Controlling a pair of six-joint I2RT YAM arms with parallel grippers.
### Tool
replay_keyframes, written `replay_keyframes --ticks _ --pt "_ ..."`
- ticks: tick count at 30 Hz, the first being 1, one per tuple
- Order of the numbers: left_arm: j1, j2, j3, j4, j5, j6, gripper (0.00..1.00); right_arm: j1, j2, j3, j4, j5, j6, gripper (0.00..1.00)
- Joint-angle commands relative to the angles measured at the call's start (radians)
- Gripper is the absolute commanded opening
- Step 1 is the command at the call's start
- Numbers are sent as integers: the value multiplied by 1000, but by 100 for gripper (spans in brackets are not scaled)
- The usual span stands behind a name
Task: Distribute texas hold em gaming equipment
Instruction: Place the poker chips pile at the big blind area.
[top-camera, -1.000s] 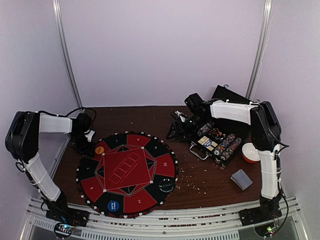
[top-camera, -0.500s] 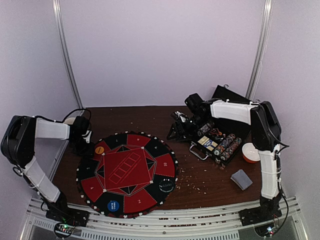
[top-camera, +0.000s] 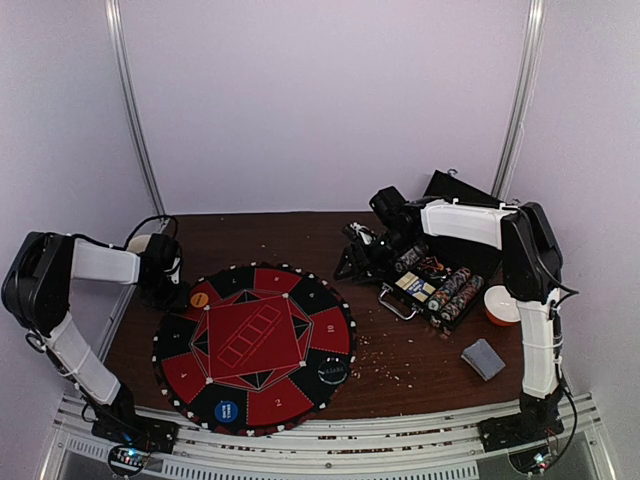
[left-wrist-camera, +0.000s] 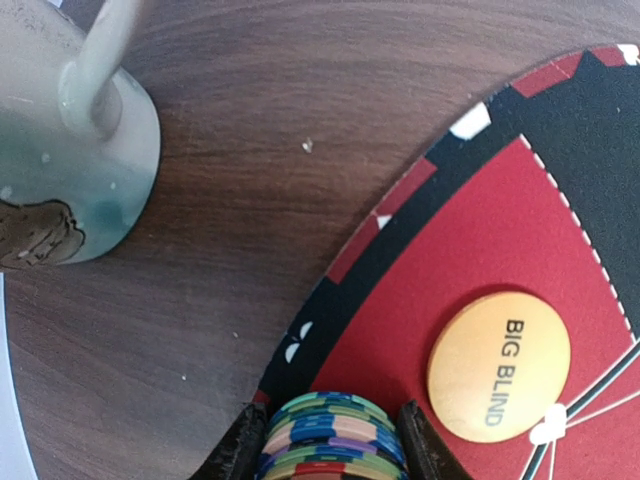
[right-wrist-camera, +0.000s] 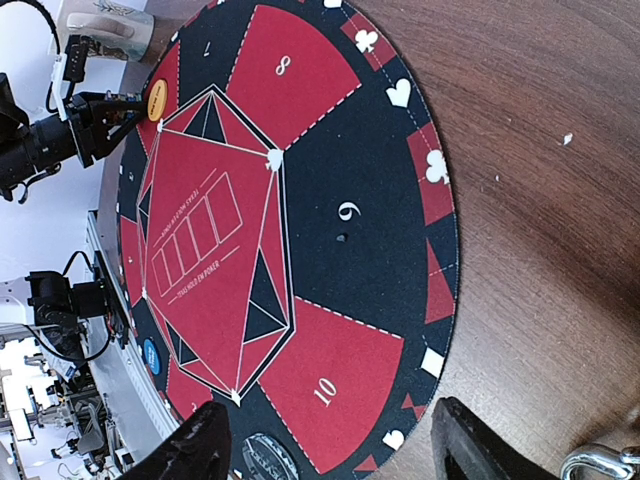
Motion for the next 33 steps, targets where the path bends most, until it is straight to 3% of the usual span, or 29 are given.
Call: replay_keyframes --ticks 1,4,12,33 --pt "11 57 -23 69 -74 -25 21 -4 -50 31 -26 5 -14 71" --pt "12 71 -6 53 -69 -17 31 -5 -50 36 -33 5 -19 71" --pt "12 105 16 14 -57 -17 46 -5 -50 39 -45 6 -27 71" --pt "11 108 52 6 -33 17 64 -5 -46 49 -67 2 -42 71"
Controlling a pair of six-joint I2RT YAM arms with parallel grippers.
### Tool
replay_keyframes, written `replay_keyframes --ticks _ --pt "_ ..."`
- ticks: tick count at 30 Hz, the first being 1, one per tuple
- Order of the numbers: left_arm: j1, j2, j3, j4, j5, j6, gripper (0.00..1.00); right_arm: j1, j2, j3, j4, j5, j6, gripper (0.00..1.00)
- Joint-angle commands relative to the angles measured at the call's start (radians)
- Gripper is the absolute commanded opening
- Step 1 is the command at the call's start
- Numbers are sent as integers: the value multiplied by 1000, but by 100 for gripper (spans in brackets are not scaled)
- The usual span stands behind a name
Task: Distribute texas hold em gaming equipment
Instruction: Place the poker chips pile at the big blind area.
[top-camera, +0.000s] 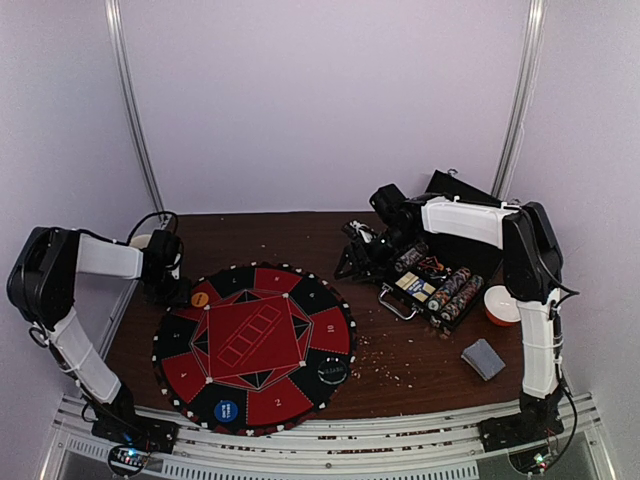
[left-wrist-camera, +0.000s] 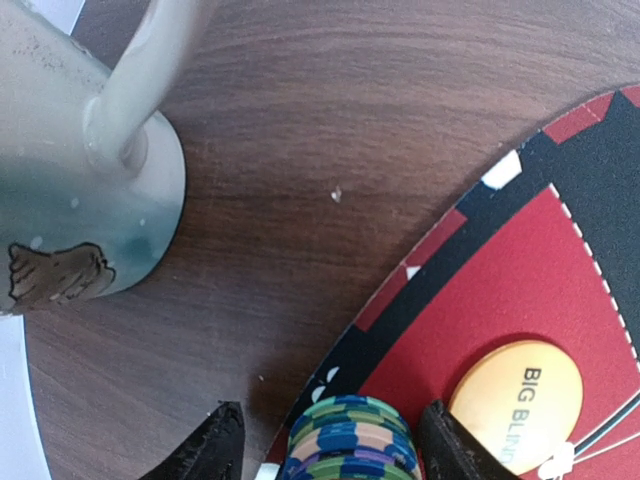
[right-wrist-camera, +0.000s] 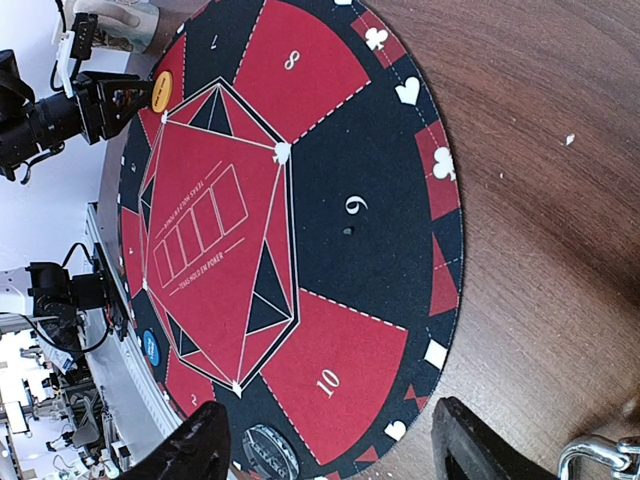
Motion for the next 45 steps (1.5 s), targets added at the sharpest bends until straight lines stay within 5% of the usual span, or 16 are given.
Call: replay_keyframes --ticks 1,34,45 --pt "8 55 2 1 6 19 64 -5 -45 24 -22 2 -13 71" --pt "8 2 91 -119 71 75 79 -4 -48 30 -47 -2 -27 71" --pt "7 -16 102 -163 51 67 72 -5 -54 30 -53 -3 -33 71"
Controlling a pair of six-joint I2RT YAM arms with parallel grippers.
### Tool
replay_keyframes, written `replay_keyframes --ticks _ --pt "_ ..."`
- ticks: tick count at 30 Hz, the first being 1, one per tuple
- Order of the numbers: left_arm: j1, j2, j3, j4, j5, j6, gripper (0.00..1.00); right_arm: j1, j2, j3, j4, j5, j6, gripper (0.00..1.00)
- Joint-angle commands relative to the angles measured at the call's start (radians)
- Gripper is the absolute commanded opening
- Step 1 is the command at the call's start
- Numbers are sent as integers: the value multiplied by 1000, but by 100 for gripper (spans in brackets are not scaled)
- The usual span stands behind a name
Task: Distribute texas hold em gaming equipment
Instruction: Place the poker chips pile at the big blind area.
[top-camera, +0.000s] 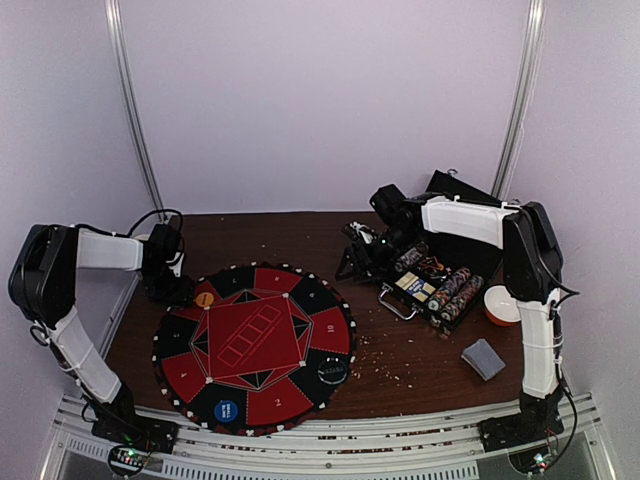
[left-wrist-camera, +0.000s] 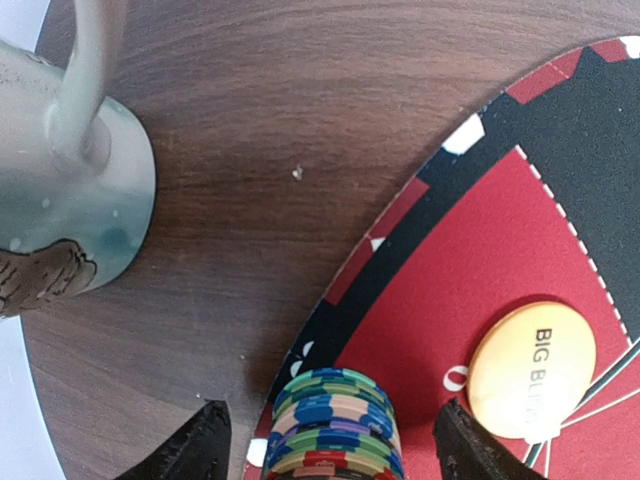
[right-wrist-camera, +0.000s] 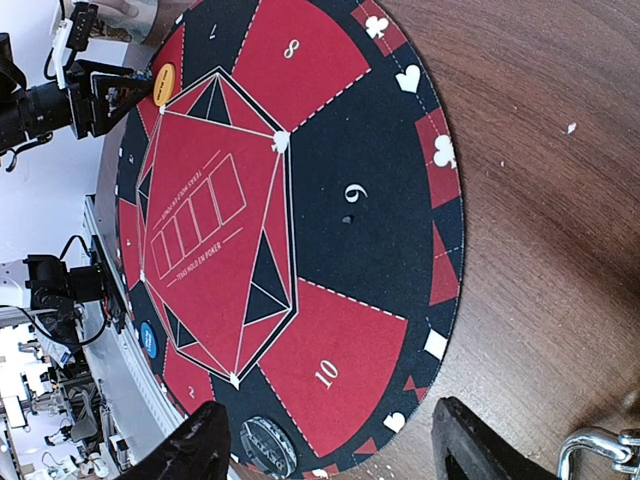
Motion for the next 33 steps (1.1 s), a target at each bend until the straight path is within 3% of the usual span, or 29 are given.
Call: replay_keyframes --ticks 1,10,22,33 --pt "4 -24 18 -17 7 1 71 -4 -55 23 -23 -3 -14 71" --pt "4 -19 0 -5 26 0 61 -5 -61 20 -30 -2 -20 71" --pt "5 28 15 22 6 11 34 -5 -74 2 -33 4 -23 71" --pt "5 59 37 23 3 26 18 -4 -82 -8 -32 8 -22 71"
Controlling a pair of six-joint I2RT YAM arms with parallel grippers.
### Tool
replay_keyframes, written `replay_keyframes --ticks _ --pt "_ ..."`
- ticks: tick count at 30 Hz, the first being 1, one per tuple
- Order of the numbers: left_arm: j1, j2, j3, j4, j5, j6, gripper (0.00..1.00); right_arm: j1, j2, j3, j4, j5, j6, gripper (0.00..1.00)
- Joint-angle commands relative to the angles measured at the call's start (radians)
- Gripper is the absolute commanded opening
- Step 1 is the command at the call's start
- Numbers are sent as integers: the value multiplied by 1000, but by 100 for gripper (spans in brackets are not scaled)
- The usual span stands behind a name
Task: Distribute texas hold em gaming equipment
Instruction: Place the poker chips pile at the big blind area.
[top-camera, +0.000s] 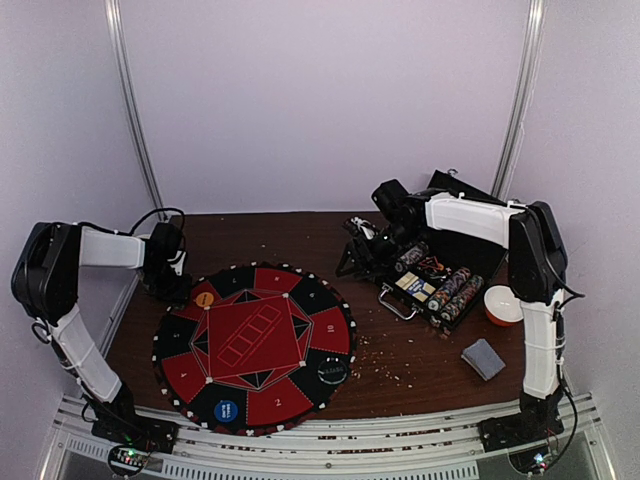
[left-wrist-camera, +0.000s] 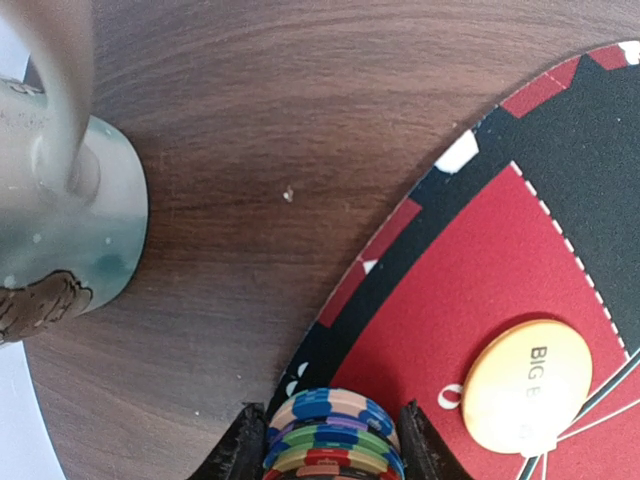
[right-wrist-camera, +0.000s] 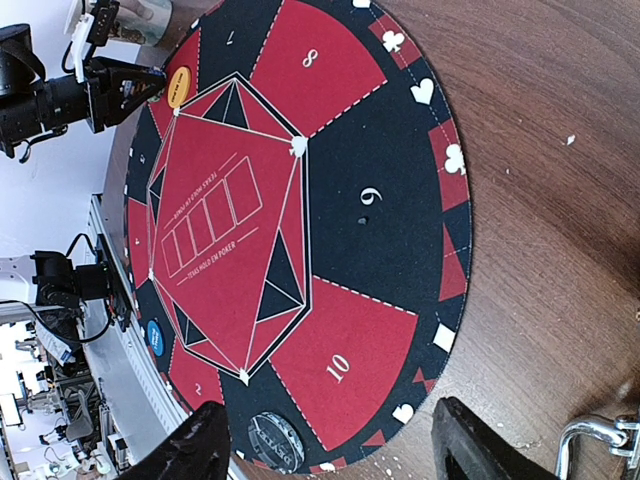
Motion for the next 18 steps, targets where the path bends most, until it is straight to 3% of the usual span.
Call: replay_keyframes --ticks 1,8,18 --pt "5 38 14 21 8 15 18 -5 -50 -7 -24 7 -16 71" --pt "5 31 8 -2 32 18 24 -5 -52 -8 -27 7 -16 71" --pt "6 19 5 -56 51 28 24 -5 -52 -7 -29 7 -15 71"
